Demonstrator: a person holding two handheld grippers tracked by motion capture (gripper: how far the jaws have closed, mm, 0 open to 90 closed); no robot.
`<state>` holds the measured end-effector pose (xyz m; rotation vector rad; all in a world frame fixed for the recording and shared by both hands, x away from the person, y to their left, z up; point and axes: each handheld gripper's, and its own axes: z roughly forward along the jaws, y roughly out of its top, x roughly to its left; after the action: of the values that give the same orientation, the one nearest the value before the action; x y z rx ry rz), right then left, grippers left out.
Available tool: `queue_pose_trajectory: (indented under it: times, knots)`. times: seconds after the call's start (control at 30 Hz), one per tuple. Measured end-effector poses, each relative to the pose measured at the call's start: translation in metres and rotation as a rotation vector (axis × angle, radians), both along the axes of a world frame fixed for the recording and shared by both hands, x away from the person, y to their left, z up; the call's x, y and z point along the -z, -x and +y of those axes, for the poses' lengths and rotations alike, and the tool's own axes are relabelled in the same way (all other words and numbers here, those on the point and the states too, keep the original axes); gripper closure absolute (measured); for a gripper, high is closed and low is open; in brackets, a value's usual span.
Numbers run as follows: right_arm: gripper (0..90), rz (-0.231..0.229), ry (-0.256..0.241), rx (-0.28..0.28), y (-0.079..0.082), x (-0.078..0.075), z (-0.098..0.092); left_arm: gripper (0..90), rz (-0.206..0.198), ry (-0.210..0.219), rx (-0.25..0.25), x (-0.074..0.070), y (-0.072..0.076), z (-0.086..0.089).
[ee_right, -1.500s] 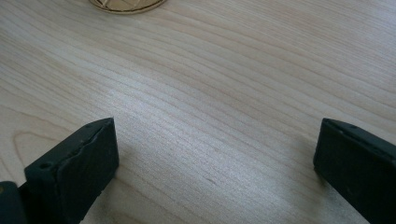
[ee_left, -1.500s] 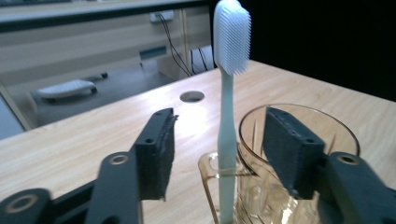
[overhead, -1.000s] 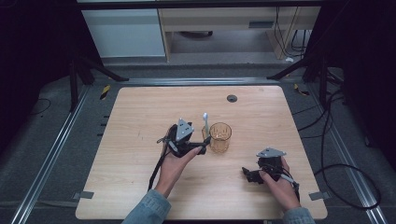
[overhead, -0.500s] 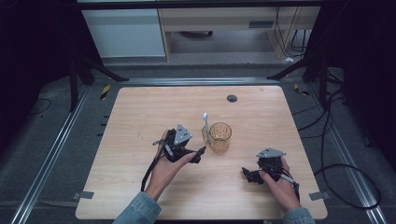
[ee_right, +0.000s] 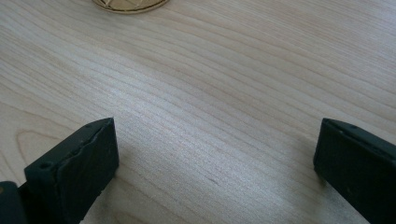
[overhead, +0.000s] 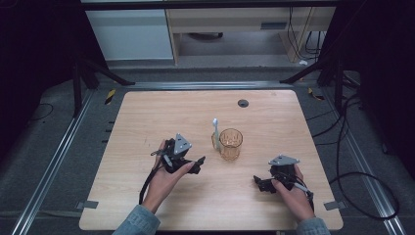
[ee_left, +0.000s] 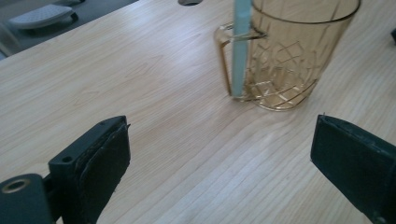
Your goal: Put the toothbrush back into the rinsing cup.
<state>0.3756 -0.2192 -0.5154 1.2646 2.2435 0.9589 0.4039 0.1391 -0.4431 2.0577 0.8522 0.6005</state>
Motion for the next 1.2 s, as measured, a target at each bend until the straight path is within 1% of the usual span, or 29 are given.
queue_pose_trajectory:
  times: [0.17,0.27,0.3,0.37,0.4,0.47,0.53,0.6,0.63,0.7,0.77,0.83,0.87,0.93,0.97,1.1,1.2]
  knots:
    - [0.4,0.000,0.000,0.000,0.000,0.000,0.000,4.2,-0.002,0.024,-0.059,0.001,-0.002,0.019]
    - [0.4,0.000,0.000,0.000,0.000,0.000,0.000,4.2,-0.011,0.042,-0.100,0.002,-0.005,0.035]
    - [0.4,0.000,0.000,0.000,0.000,0.000,0.000,4.2,-0.013,0.041,-0.109,0.002,-0.006,0.039]
    - [0.4,0.000,0.000,0.000,0.000,0.000,0.000,4.3,-0.016,0.065,-0.141,0.002,-0.008,0.051]
    - [0.4,0.000,0.000,0.000,0.000,0.000,0.000,4.3,-0.023,0.081,-0.170,0.002,-0.010,0.060]
    - [0.4,0.000,0.000,0.000,0.000,0.000,0.000,4.5,-0.022,0.077,-0.193,0.003,-0.012,0.069]
    - [0.4,0.000,0.000,0.000,0.000,0.000,0.000,4.4,-0.007,0.065,-0.220,0.005,-0.015,0.083]
    - [0.4,-0.001,0.001,0.000,0.000,0.000,0.000,4.4,0.000,0.054,-0.270,0.007,-0.019,0.097]
    - [0.4,0.000,0.000,0.000,0.000,0.000,0.000,4.4,0.002,0.050,-0.279,0.008,-0.020,0.102]
    - [0.4,0.000,0.000,0.000,0.000,0.000,0.000,4.3,0.022,0.049,-0.295,0.011,-0.023,0.110]
    - [0.4,0.000,0.000,-0.001,0.000,0.000,0.000,4.2,0.037,0.029,-0.312,0.016,-0.026,0.117]
    - [0.4,0.000,0.000,-0.001,0.000,0.000,0.000,4.2,0.056,0.028,-0.325,0.021,-0.028,0.123]
    - [0.4,0.000,0.000,0.000,0.000,0.000,0.000,4.2,0.070,0.017,-0.327,0.023,-0.030,0.125]
    - [0.4,0.000,0.001,-0.001,0.000,0.000,0.000,4.3,0.090,-0.021,-0.333,0.029,-0.033,0.129]
    - [0.4,0.000,0.000,-0.001,0.000,0.000,0.000,4.3,0.096,-0.029,-0.339,0.031,-0.034,0.131]
    - [0.4,-0.001,0.000,-0.001,0.000,0.000,0.000,4.4,0.114,-0.040,-0.365,0.039,-0.038,0.142]
    - [0.4,0.000,0.000,-0.001,0.000,0.000,0.000,4.6,0.117,-0.028,-0.390,0.042,-0.039,0.149]
